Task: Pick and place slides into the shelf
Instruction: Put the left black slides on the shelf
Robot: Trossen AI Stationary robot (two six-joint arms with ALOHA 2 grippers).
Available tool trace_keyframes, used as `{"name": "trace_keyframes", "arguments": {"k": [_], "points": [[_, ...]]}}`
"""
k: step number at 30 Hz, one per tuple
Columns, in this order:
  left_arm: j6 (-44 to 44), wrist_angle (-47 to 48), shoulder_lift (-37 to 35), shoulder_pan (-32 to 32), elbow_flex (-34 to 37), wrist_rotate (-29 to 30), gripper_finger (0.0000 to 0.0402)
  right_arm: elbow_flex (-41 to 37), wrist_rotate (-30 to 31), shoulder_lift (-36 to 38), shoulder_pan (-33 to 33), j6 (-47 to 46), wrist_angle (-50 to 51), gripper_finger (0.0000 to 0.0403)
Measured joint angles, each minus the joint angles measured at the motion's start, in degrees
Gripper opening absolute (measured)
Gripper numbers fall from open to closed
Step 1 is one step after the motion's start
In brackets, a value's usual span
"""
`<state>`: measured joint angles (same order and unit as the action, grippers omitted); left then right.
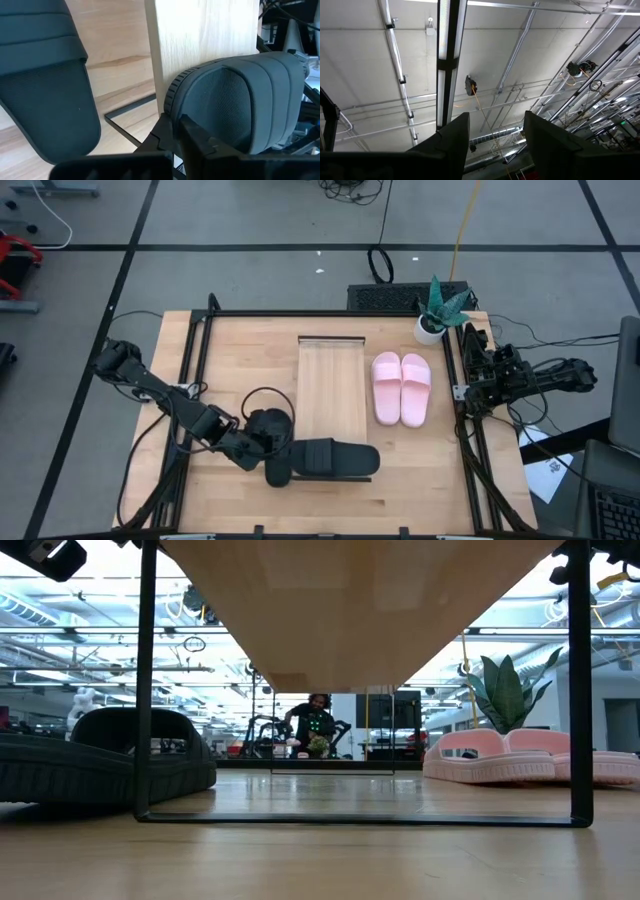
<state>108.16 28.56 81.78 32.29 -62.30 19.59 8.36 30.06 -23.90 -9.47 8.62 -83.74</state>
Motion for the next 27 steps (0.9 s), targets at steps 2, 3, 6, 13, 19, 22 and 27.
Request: {"name": "trace_keyframes", "arguments": {"k": [2,3,6,13,19,22,27], "points": [[0.0,0.1,-0.1,0.0,0.0,0.0,0.0019,0.0,0.0,0.0,0.0,0.0,0.0,0.0178],[0.0,0.2,-0.3,0.0,0.0,0.0,0.0023,0.0,0.0,0.0,0.0,0.0,0.0,0.0178],[0.3,0.7,-0.6,0.0,0.0,0.0,0.0034,0.0,0.0,0.0,0.0,0.0,0.0,0.0178],[0.5,1.3,-1.1,0.2,0.0,0.1,0.0036,0.0,0.0,0.0,0.0,0.0,0.0,0.0178],[0.5,1.2,-1.2,0.3,0.0,0.0,0.0037,0.0,0.0,0.0,0.0,0.0,0.0,0.0178],[0.6,1.2,-1.2,0.4,0.0,0.0,0.0037,0.0,0.0,0.0,0.0,0.0,0.0,0.0178],[0.4,0.1,-1.2,0.6,0.0,0.0,0.0037,0.0,0.0,0.0,0.0,0.0,0.0,0.0178]]}}
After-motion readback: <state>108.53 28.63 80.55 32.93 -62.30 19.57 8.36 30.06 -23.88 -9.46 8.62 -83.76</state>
